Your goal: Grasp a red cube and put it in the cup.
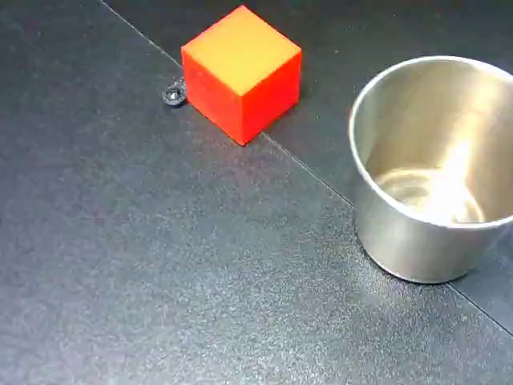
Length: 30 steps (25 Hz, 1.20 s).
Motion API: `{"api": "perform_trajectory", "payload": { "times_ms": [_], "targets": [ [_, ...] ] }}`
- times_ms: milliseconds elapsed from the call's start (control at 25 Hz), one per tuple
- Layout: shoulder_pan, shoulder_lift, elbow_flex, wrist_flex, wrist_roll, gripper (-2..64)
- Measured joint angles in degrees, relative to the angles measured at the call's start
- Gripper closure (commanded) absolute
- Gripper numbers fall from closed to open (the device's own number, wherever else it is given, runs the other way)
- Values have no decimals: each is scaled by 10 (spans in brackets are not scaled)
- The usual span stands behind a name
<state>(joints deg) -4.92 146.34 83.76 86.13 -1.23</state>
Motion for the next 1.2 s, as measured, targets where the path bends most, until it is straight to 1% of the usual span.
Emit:
{"api": "perform_trajectory", "payload": {
  "times_ms": [120,320,1200],
  "targets": [
    [2,-2,10,0,0,296],
    [2,0,59,0,0,296],
    [2,0,62,0,0,296]
  ]
}}
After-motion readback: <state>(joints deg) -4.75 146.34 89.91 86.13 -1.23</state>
